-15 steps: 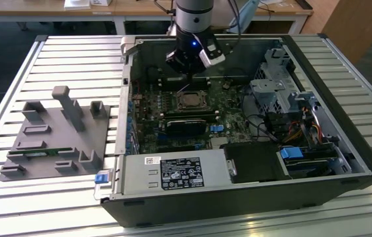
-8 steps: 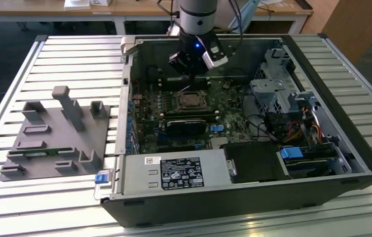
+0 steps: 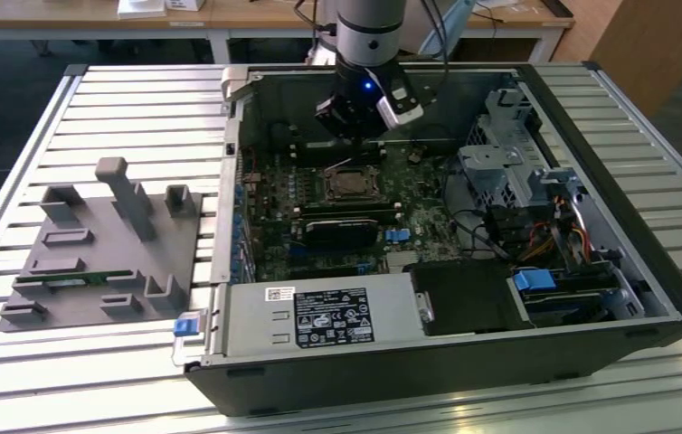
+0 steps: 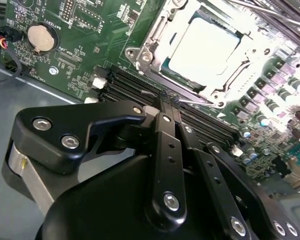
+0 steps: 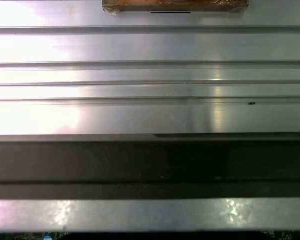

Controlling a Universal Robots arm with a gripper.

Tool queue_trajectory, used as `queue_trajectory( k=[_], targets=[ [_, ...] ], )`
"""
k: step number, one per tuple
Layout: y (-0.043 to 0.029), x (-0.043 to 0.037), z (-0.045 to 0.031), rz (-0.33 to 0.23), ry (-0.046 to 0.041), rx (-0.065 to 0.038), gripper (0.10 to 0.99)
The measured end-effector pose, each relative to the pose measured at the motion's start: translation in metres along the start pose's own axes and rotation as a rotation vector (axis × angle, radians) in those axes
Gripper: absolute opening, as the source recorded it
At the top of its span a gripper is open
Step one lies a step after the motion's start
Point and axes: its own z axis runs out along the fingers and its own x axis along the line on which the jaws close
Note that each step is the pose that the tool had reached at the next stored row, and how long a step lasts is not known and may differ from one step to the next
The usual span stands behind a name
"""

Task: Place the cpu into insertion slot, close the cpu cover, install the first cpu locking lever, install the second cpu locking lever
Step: 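Install the first cpu locking lever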

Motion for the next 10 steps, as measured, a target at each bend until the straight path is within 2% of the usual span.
queue_trajectory(
  k=[10],
  targets=[
    [0.0007, -0.0065, 0.0104, 0.0, 0.006, 0.0, 0.106]
  ],
)
